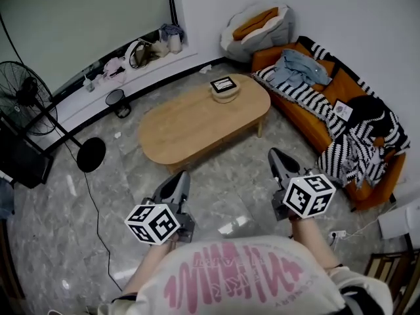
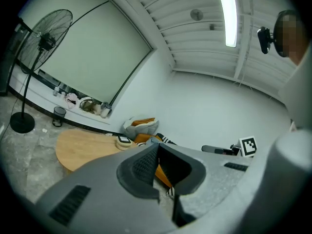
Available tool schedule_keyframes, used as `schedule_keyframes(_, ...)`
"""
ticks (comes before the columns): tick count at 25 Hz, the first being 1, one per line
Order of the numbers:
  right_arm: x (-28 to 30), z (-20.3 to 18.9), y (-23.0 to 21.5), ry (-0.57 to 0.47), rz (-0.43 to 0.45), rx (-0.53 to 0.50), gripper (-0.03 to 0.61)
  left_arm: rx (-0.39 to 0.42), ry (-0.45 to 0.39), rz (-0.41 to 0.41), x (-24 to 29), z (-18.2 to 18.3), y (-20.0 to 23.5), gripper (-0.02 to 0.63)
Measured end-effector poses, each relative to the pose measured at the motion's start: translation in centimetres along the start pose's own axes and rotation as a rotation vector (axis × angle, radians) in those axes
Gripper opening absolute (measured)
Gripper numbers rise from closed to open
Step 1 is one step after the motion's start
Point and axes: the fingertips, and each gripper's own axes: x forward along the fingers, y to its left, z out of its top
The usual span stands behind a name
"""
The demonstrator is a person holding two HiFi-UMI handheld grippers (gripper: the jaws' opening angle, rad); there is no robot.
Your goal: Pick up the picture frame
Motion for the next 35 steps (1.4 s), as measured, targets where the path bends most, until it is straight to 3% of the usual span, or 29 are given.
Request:
schedule_keyframes(6,3.6,-1.8,-4.1,0.058,-0.067,0.060,0.005,-0.019,0.083,-0.034,6.0,-0.6,2.5,0.005)
schedule_keyframes(13,11.6,-0.4,-8.7,0.083,-0.116,0.103,0.005,-0.049,0.095,-0.078,15.9,2.6,6.8,0.005)
schedule_keyframes(17,17.9,3.4,-9.3,0.059,-0.086,0.127,0.005,-0.036,0.094,-0.106,21.0,6.8,9.2,0.005)
schedule_keyframes(23,26.3,10.9,-9.2,-0.027,-0.037,0.076,0.006,0.033,0.017,-0.139,26.7,15.1,12.6,0.004)
schedule_keyframes(27,30.0,13.9,-9.1,-0.071,-0.012,0.045,0.005,0.061,-0.010,-0.128,29.1,18.5,14.7,0.005)
schedule_keyframes(31,32.3,13.0,-9.7,-0.067,0.000,0.039,0.005,0.030,-0.052,-0.126,30.0,18.7,16.2,0.005)
schedule_keyframes(35,33.8,9.9,-10.1,-0.016,0.007,0.051,0.005,-0.030,-0.061,-0.149,30.1,16.5,17.5,0.005)
